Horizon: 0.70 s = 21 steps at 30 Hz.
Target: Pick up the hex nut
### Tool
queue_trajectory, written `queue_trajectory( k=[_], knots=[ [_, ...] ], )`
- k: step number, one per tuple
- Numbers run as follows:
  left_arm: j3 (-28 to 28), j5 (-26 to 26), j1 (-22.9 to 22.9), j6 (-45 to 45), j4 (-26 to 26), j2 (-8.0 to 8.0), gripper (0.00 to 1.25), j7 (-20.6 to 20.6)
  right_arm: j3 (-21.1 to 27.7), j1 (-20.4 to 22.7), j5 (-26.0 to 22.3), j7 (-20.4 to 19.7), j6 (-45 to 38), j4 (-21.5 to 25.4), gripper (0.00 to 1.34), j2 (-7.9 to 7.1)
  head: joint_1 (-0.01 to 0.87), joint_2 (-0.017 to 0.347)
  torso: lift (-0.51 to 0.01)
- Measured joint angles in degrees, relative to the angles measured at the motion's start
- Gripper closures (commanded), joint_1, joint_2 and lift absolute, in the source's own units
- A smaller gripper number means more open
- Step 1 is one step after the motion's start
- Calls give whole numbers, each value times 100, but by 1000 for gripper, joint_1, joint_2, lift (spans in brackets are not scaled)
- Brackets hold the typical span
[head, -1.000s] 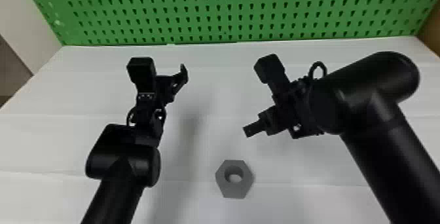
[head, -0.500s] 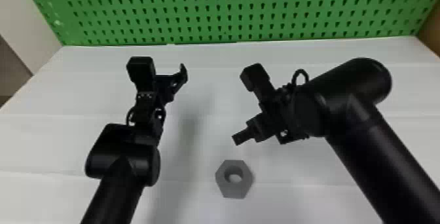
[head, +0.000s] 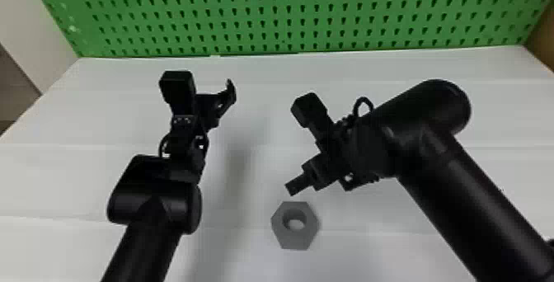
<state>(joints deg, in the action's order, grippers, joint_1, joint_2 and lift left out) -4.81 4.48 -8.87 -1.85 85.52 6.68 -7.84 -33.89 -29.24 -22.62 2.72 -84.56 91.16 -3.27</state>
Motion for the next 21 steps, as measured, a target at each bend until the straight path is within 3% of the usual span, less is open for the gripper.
queue_trajectory(
  k=[21],
  knots=[
    [24,-17,-27,8,0,0,88,-1,-290,-179,-258,9,-94,-492,124,-6,785,160,-77]
  ],
)
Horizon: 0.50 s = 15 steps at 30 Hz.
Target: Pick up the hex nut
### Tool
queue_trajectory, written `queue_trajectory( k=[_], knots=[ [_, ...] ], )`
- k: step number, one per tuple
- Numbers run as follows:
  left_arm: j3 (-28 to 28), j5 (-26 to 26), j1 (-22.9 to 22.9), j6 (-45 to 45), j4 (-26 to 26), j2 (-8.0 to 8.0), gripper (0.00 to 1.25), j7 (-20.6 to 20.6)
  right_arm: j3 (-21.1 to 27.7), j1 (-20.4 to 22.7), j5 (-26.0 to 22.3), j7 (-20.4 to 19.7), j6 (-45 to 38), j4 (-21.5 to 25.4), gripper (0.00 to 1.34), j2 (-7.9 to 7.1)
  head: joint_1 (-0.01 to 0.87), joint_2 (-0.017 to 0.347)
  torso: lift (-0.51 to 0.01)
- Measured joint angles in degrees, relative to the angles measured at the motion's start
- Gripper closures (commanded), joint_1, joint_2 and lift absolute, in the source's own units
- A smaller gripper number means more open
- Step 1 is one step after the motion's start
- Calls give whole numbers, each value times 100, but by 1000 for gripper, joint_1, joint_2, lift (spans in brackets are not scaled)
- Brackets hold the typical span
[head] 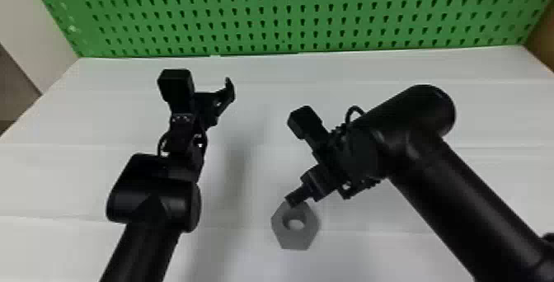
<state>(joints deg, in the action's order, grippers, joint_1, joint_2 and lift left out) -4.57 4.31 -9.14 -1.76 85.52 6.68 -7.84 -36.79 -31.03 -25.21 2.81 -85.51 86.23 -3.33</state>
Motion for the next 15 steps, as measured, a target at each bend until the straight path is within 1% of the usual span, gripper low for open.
queue_trajectory(
  k=[7,15],
  knots=[
    [0,-7,-8,1,0,0,88,1,-74,-53,-101,32,-1,-148,124,5,785,160,-77],
    [3,-16,-15,1,-7,0,88,1,-142,-96,-124,103,-43,-202,125,-1,785,160,-77]
  ],
)
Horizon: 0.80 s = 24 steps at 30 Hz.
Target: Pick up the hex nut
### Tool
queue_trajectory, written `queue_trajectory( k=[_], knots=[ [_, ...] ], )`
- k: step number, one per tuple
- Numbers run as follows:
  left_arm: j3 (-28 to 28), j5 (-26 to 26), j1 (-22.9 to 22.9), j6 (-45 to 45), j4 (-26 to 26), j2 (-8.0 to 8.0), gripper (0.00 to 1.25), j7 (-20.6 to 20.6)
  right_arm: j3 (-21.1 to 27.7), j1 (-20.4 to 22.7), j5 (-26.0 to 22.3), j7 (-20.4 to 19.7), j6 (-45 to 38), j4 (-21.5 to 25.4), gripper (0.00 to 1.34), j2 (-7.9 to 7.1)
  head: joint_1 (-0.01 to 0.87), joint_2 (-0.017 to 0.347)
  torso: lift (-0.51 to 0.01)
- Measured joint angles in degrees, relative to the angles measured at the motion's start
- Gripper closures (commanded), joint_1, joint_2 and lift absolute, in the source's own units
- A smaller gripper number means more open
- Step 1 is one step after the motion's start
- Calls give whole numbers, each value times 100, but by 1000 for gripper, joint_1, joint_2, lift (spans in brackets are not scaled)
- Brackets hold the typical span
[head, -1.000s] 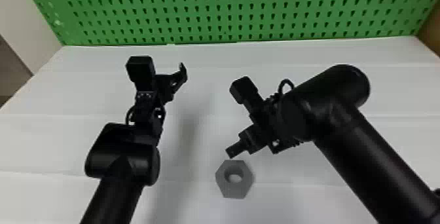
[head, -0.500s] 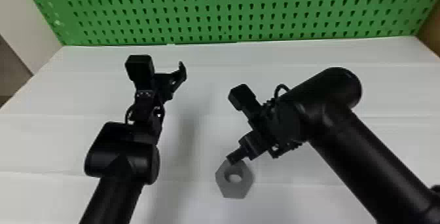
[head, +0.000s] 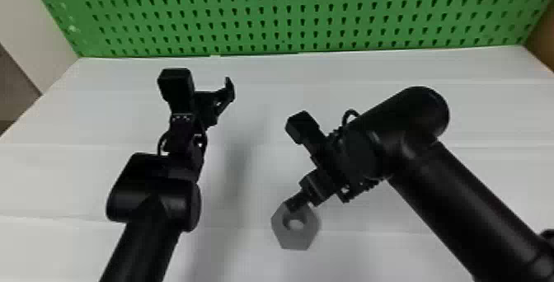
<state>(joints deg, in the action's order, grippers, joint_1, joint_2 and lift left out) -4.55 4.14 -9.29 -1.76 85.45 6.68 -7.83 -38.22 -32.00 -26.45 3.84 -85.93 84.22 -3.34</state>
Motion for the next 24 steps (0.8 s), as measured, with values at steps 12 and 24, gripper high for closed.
queue_trajectory(
  k=[12,24],
  knots=[
    [7,-1,-17,6,-13,0,88,0,-80,-51,-1,72,-38,-124,124,1,785,160,-77],
    [6,0,-29,9,-20,0,88,0,-157,-95,-1,100,-54,-271,125,14,785,160,-77]
  ],
)
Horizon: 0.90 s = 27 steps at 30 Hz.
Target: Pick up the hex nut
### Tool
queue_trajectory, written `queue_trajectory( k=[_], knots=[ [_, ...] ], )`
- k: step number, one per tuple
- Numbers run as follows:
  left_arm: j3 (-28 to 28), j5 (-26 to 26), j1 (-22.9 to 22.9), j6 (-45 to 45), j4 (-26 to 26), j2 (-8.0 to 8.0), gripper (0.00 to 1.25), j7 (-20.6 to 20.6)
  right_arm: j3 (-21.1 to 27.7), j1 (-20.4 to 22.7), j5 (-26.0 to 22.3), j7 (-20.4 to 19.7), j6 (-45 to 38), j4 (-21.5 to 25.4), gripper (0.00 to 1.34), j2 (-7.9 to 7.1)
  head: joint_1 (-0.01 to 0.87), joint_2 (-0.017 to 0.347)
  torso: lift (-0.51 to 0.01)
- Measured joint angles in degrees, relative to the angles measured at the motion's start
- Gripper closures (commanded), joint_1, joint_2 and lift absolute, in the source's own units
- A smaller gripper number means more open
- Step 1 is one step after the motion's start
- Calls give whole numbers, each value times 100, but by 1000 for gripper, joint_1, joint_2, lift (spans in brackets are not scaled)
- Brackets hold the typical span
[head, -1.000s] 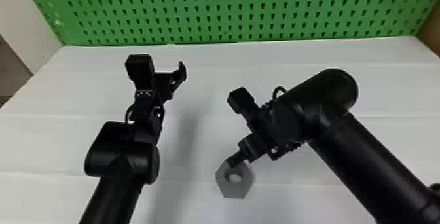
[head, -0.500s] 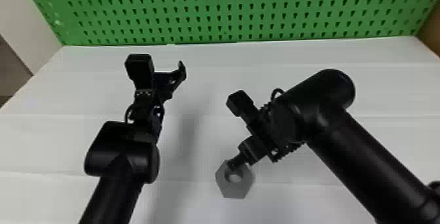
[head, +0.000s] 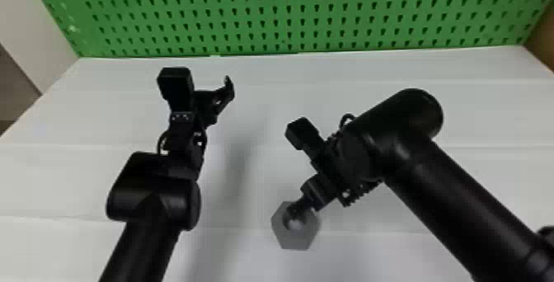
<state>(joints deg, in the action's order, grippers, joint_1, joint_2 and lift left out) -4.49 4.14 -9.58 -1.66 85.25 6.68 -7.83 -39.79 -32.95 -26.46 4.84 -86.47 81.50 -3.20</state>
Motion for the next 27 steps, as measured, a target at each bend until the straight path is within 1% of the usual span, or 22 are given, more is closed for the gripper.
queue_trajectory(
  k=[6,8,9,12,14,15,27],
  knots=[
    [0,0,-1,5,0,1,88,0,-34,-22,0,24,-9,-72,144,4,785,160,-77],
    [0,0,-1,7,0,1,88,-1,-37,-26,0,26,-10,-91,199,5,785,160,-77],
    [1,-1,-1,7,0,1,88,-1,-38,-27,0,26,-10,-97,251,6,785,160,-77],
    [1,-1,-1,9,0,1,88,-2,-38,-27,6,26,-10,-113,576,11,785,160,-77],
    [1,-1,0,12,0,1,88,0,-36,-27,17,26,-6,-120,768,13,785,160,-77],
    [1,-1,1,14,0,1,88,0,-34,-26,24,26,-4,-122,797,13,785,160,-77],
    [4,0,10,21,0,1,88,0,-26,-9,113,26,13,-126,805,21,785,160,-77]
  ],
)
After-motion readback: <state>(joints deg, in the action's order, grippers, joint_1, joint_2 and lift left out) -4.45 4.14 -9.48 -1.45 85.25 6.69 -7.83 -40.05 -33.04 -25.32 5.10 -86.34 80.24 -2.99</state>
